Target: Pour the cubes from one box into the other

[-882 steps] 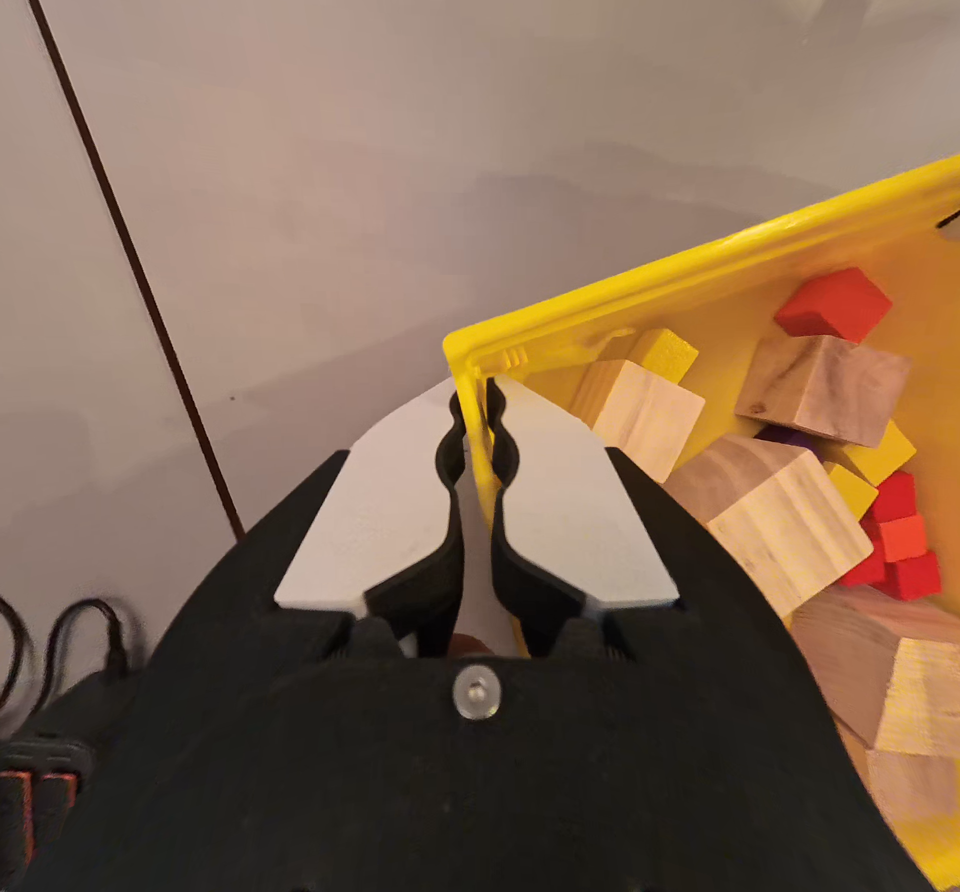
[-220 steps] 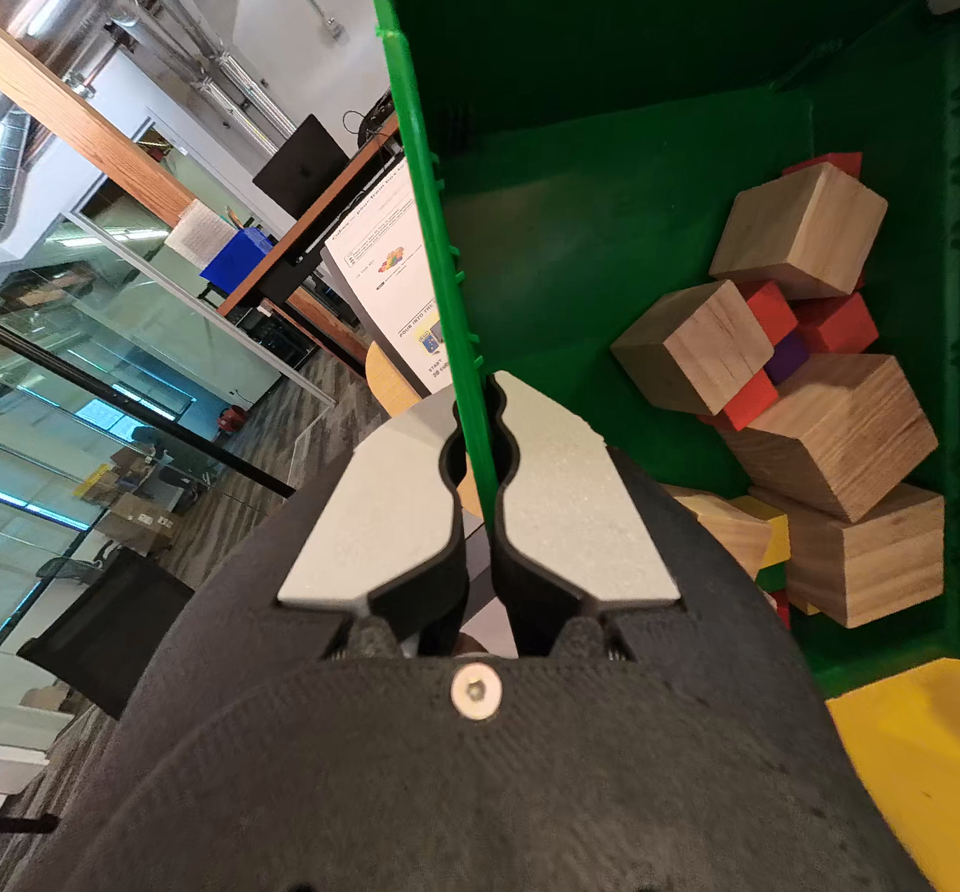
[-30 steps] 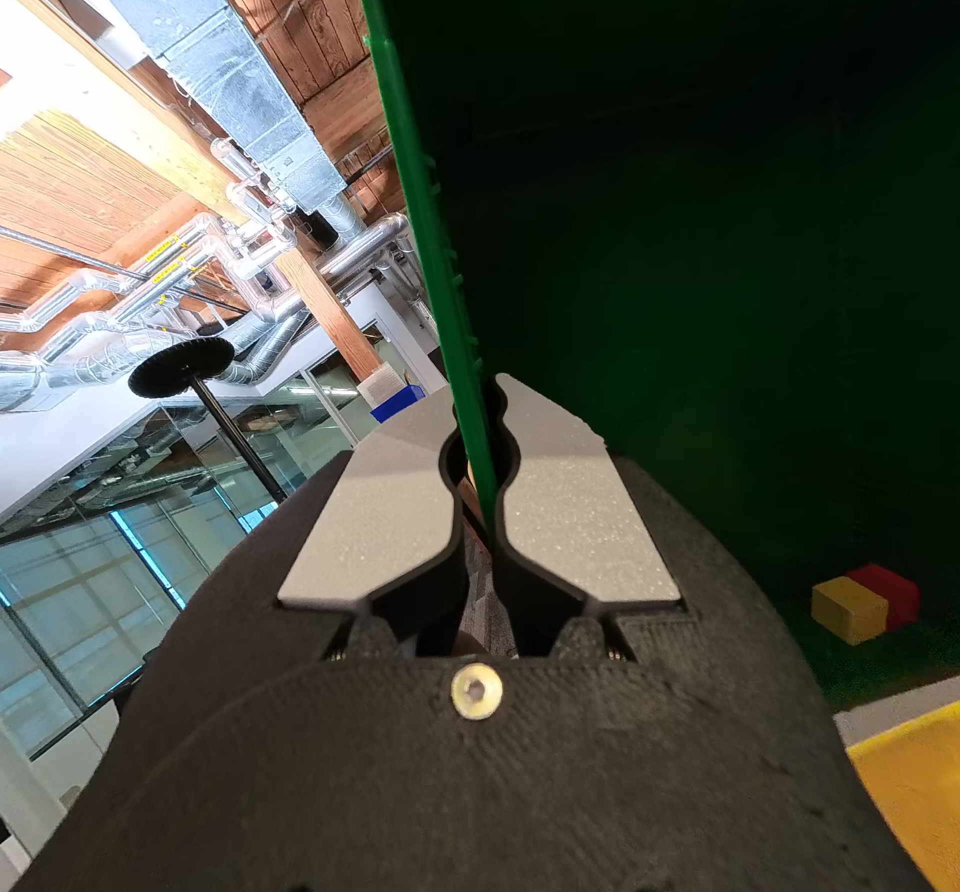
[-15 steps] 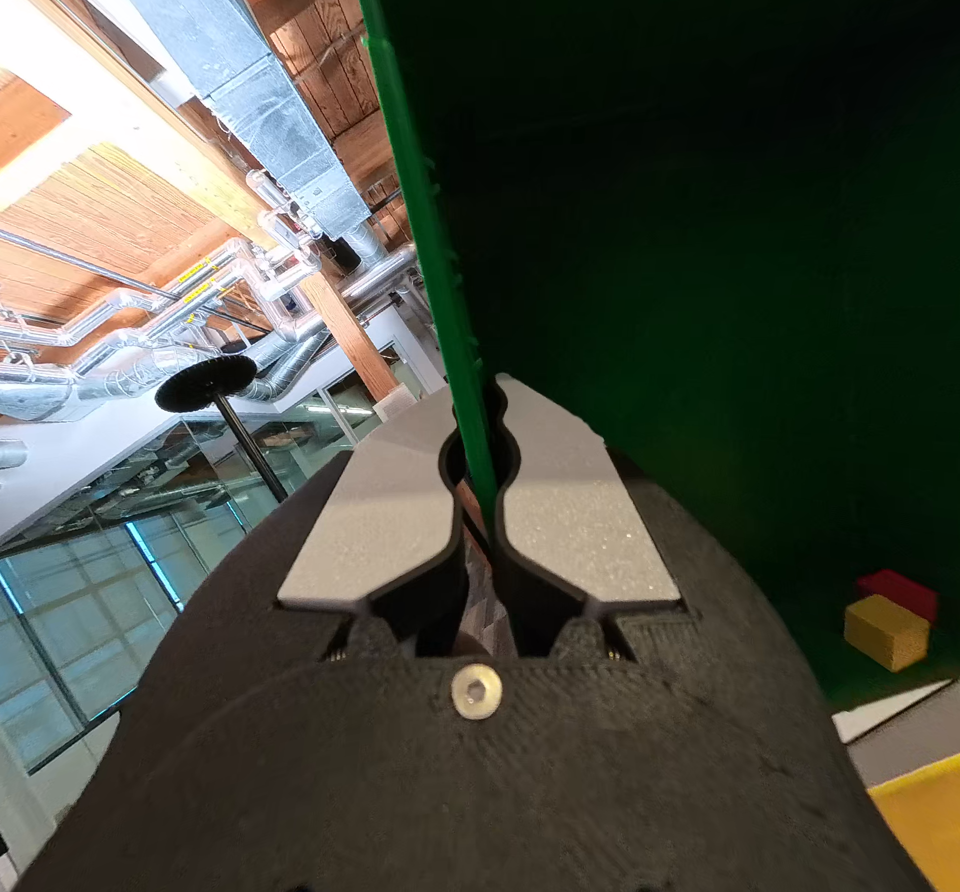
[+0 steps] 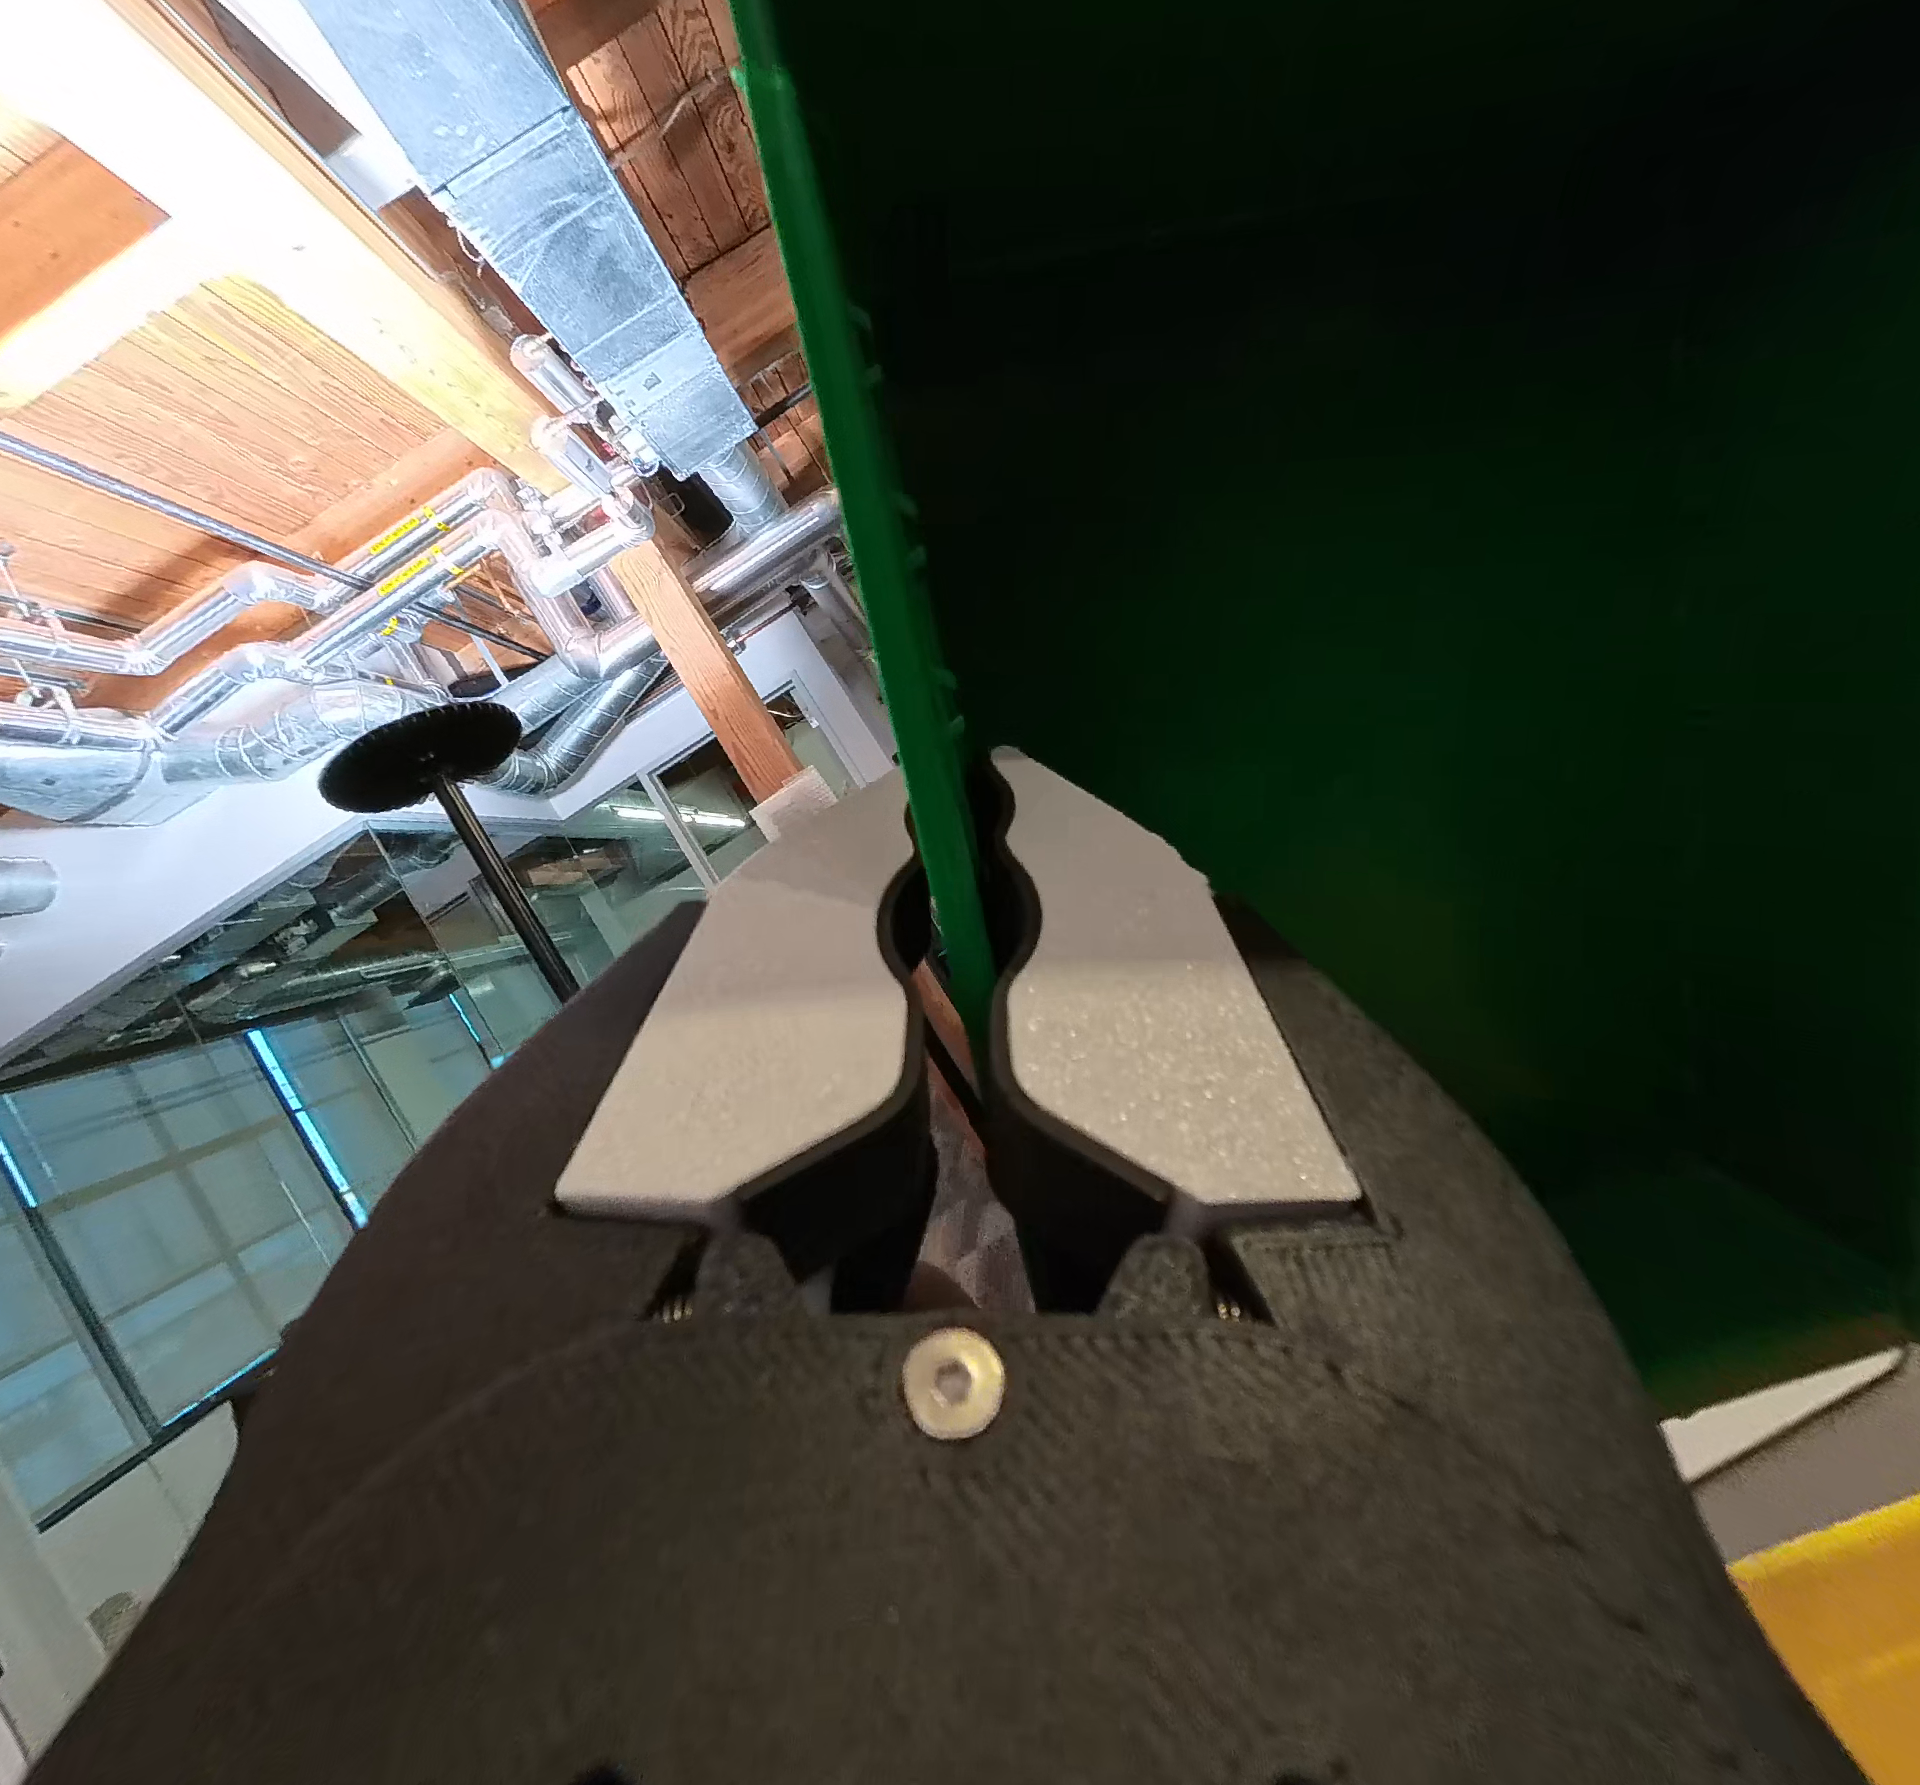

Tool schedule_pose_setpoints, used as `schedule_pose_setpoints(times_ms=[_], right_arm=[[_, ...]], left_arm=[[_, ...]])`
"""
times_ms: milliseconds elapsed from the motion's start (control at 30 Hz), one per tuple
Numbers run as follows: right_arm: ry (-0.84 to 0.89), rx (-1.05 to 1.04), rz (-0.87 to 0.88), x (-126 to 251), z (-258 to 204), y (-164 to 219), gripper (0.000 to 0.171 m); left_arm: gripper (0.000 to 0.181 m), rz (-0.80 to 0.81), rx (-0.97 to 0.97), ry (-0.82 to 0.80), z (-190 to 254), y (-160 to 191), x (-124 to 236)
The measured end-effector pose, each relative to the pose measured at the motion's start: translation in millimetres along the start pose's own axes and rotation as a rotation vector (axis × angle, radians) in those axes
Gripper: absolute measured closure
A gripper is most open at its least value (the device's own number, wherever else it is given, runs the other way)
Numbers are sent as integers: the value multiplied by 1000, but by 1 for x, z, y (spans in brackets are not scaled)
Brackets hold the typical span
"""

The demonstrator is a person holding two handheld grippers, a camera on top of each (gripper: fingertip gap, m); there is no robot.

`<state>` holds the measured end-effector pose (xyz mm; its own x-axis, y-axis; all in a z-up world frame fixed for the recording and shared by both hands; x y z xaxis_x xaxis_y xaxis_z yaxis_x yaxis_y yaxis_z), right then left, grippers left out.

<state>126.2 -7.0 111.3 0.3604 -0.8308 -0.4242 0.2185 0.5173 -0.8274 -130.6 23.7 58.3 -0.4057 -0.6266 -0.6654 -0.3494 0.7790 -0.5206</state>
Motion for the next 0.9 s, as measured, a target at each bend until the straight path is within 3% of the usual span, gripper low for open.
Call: schedule_pose_setpoints(times_ms=[267,500,600,667,767,900], right_arm=[[-110,-46,-42,-10,-11,-6,157],[-196,-110,-53,-17,-20,-10,118],[-248,-181,-61,-20,-19,-7,115],[-299,-248,-124,-24,-18,1,94],[-361,-323,-283,-31,-20,26,82],[-466,-645,-278,-30,-14,47,84]], left_arm=[[177,-105,64,40,-22,2,8],[177,-191,91,95,-50,3,25],[177,-244,102,97,-64,7,34],[177,-259,94,110,-73,10,39],[177,-317,8,152,-79,10,43],[177,-382,-2,143,-99,21,52]])
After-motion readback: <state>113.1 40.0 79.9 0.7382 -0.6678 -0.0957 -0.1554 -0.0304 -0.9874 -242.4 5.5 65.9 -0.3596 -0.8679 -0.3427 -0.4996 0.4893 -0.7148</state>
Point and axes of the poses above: each gripper's, where its closed fingertips meet, x back along the fingers, y out of its underside, z = x × y across the jaws, the point moved 10 cm from there along x, back along the fingers, and after that the axes turned 15 degrees about z, right-handed, at the moved point
